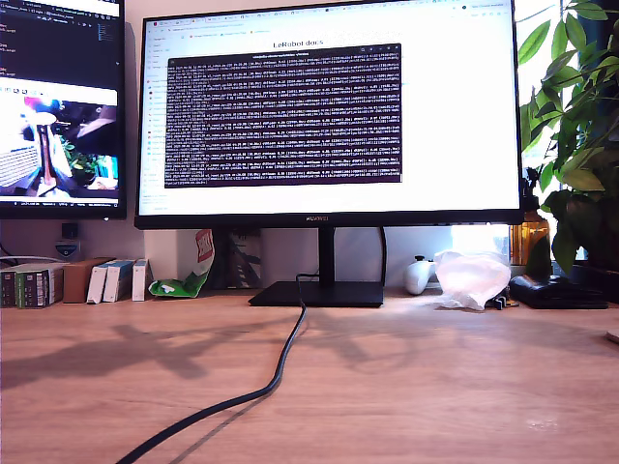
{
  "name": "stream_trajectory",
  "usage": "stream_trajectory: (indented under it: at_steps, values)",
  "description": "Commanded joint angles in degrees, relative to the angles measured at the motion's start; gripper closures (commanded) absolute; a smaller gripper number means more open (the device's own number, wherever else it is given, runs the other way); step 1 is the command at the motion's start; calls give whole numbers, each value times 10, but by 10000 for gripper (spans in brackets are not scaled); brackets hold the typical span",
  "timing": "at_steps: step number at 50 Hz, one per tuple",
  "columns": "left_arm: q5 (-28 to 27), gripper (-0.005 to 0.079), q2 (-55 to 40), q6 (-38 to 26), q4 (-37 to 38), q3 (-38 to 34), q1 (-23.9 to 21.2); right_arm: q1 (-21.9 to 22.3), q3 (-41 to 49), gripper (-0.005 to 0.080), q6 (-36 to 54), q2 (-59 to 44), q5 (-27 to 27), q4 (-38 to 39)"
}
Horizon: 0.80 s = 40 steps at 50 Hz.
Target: Pick the metallic laser pointer with your right arm, pass it to your left arm, then place it down to the left side of the table
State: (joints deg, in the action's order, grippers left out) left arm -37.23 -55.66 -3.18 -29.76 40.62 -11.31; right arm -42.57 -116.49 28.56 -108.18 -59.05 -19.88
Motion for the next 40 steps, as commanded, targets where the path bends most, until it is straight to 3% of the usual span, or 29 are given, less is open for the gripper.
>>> stream_trajectory:
  at_steps: [1, 13, 24, 30, 40]
  values:
    - [6, 764, -6, -8, 6, 6, 19, 10, -6, 396, -3, 9, -4, -21]
    - [6, 764, -5, -63, 60, 6, 72, 61, -6, 457, -2, 9, -3, -113]
    - [6, 764, -5, -148, 132, 7, 89, 104, -6, 771, 0, 9, 33, -191]
    - [11, 764, -5, -207, 180, 7, 89, 119, -6, 763, 1, 9, 116, -237]
    - [27, 764, -5, -260, 245, 7, 89, 132, -6, 763, -13, 9, 328, -317]
